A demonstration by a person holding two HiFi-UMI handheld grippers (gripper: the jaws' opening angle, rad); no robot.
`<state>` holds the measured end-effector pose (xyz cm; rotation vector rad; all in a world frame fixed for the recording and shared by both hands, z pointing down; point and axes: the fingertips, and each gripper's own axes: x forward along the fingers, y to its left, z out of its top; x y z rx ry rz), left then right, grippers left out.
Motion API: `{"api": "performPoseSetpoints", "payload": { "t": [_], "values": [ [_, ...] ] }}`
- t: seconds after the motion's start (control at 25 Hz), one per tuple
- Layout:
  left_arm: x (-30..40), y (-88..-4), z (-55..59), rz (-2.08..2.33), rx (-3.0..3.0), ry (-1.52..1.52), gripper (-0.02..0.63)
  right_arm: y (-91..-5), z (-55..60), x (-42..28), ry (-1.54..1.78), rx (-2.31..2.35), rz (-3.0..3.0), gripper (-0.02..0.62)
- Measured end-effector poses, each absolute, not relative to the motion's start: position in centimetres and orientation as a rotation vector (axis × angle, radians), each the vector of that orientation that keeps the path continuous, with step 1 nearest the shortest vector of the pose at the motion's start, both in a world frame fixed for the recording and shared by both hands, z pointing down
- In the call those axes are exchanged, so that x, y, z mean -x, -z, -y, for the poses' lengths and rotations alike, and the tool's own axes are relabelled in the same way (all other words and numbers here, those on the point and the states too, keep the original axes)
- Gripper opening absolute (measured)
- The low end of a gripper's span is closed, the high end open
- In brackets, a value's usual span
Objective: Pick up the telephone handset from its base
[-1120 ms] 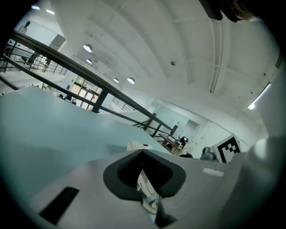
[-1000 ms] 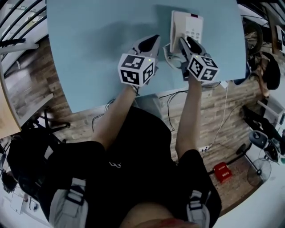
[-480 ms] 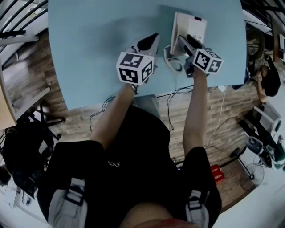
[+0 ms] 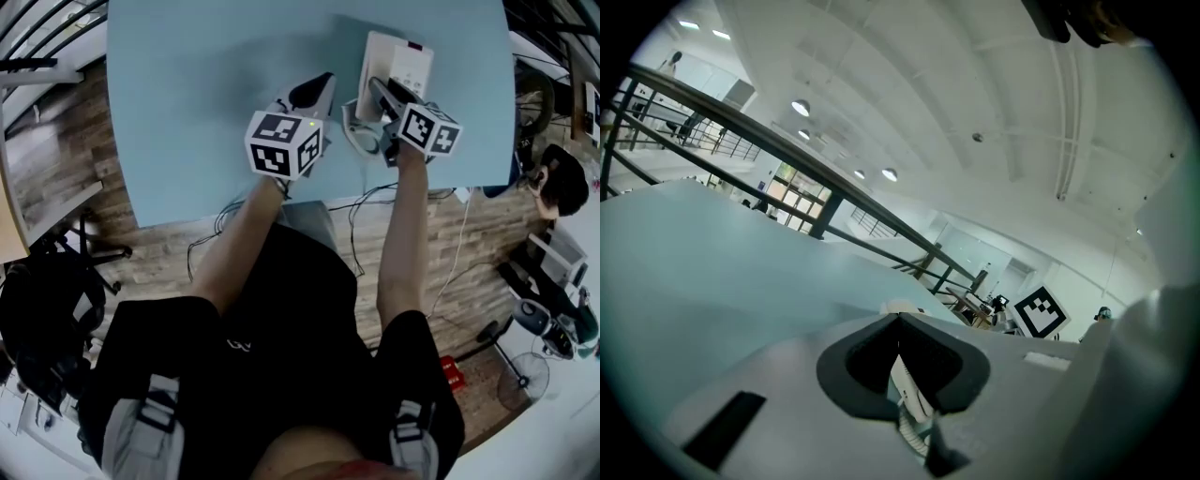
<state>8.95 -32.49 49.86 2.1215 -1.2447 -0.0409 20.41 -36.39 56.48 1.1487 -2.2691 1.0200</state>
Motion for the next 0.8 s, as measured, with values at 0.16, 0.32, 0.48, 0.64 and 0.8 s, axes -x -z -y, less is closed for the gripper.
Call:
{"api": "performPoseSetpoints", "payload": {
  "t": [0.16, 0.32, 0.48, 0.64, 0.8],
  "values": [
    [-8.8, -48.9, 32.4, 1.257, -2.135, 0.059, 0.000, -55.8, 36.3, -19.8, -1.011, -1.219, 2.259, 0.103],
    [-8.9, -47.6, 32.1, 1.269, -2.156, 0.075, 0.000, -53.8, 35.5, -19.8, -1.032, -1.303, 2.309, 0.095],
    [-9.0, -46.0, 31.8, 1.274, -2.184, 0.091, 0.000, -50.2, 34.6, -20.2, -0.971, -1.418, 2.374, 0.094],
    [-9.9, -42.9, 31.7, 1.268, -2.251, 0.122, 0.000, -45.0, 33.5, -21.3, -0.840, -1.549, 2.435, 0.094],
    [-11.4, -38.5, 31.4, 1.255, -2.353, 0.167, 0.000, -39.3, 32.0, -22.6, -0.670, -1.643, 2.524, 0.092]
  ]
}}
